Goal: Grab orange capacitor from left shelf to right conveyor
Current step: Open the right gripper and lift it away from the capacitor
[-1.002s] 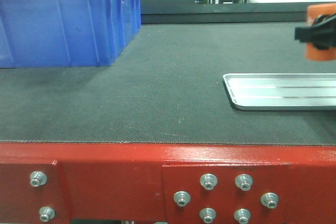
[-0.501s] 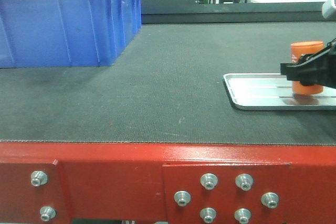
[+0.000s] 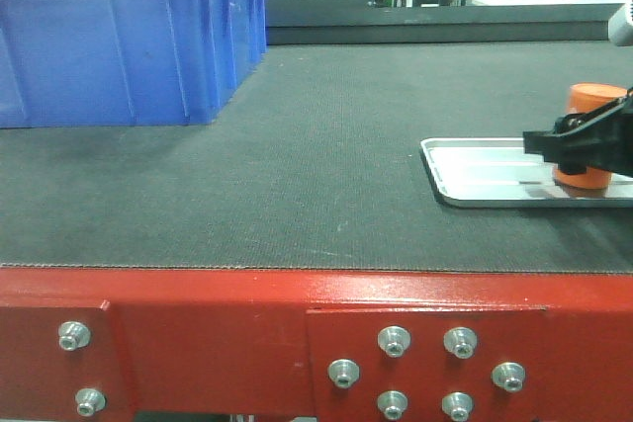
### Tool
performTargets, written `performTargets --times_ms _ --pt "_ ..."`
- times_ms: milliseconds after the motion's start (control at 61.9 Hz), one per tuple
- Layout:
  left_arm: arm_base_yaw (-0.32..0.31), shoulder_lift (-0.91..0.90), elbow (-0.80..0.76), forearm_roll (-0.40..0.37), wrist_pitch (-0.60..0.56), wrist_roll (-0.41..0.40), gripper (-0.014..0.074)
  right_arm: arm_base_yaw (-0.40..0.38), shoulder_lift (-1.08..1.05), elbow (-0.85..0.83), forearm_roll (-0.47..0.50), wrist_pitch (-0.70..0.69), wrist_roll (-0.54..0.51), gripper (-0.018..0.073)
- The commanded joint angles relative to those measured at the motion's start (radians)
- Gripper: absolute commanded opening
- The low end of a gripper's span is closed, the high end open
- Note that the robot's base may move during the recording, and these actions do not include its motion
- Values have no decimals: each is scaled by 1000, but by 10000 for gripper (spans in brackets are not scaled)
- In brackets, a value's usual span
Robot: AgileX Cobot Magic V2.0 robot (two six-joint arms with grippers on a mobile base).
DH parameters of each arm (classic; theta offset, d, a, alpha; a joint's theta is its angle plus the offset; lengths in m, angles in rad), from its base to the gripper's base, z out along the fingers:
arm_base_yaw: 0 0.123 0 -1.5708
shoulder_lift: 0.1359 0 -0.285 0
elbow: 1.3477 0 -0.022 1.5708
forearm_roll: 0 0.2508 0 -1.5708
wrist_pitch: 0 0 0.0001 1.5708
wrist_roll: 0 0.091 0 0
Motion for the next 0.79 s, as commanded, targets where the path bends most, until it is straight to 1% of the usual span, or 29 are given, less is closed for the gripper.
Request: performTargets --times_ms 0,97,242,388,420,453,517,598,695,744,760,776 --pt "1 -11 -3 -2 -91 -2 -127 0 -83 0 -4 -75 0 624" --pt "1 -11 -3 -2 -91 -2 -127 0 -176 16 -4 -16 8 624" --pt "1 -11 -3 -2 -91 -2 -127 0 -386 17 -4 205 102 624" --pt "1 -11 -3 -2 -91 -2 -127 0 -614 17 -4 413 156 618" --pt "1 -11 -3 -2 -91 -2 -127 0 -670 16 -4 466 174 604" --pt "1 -11 -3 -2 -91 -2 -127 0 -725 16 -4 517 189 580" --pt "1 -11 -3 -2 -91 -2 -127 0 -836 16 -4 625 218 498" --pt "1 -11 -3 -2 -91 -2 -127 0 -962 16 -4 743 220 352" --pt "1 -11 -3 -2 -91 -2 -127 0 -1102 16 -4 899 220 140" --pt "1 -11 -3 -2 -91 -2 -127 0 -1164 16 -4 962 220 60" --pt "1 -11 -3 -2 -91 -2 -127 0 -1188 16 -4 981 220 44" --pt "1 -11 -3 -2 -91 -2 -127 0 -1204 16 -4 996 220 48"
